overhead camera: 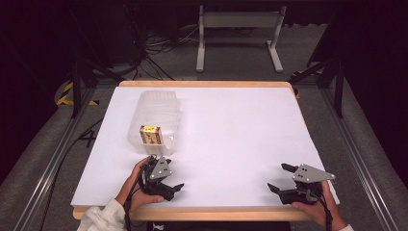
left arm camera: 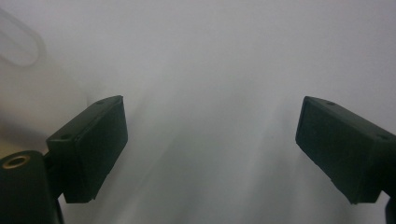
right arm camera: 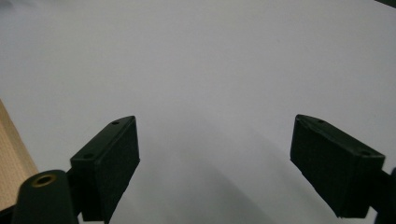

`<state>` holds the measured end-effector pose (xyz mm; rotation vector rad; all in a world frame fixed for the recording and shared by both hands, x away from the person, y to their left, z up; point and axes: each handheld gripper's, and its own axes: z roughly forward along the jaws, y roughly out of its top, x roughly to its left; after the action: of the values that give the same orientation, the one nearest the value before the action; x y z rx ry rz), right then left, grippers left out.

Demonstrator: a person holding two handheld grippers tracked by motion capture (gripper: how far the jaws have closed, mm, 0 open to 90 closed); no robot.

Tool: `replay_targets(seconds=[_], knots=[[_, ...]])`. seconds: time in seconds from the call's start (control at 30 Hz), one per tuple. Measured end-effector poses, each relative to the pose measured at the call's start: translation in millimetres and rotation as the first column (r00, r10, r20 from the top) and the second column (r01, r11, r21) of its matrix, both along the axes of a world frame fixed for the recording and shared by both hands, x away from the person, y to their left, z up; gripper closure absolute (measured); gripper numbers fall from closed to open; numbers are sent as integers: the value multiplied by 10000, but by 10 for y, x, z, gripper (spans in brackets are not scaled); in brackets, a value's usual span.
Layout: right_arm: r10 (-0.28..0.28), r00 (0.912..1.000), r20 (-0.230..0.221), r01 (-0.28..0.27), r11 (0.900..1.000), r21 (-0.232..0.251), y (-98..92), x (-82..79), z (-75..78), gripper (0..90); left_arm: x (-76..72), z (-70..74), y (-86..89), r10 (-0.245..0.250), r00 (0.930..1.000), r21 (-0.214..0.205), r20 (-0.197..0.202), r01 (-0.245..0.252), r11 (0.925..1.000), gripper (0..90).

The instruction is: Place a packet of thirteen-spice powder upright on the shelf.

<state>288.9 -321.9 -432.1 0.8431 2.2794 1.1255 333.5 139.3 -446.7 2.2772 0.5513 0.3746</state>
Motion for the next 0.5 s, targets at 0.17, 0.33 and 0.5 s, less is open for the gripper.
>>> replay_targets(seconds=[0.17,0.33,0.5], knots=[[-2,10000,74,2,10000,10,-19,5,8,162,22,-22,74,180,9996,-151,-221,-183,9997,97],[37,9999,162,-38,10000,57,-28,1,29,162,26,-29,99,359,9987,-337,-356,-372,9987,98],[137,9995,281,-140,9999,97,-19,8,47,162,5,-34,84,293,9989,-211,-360,-301,9993,97]])
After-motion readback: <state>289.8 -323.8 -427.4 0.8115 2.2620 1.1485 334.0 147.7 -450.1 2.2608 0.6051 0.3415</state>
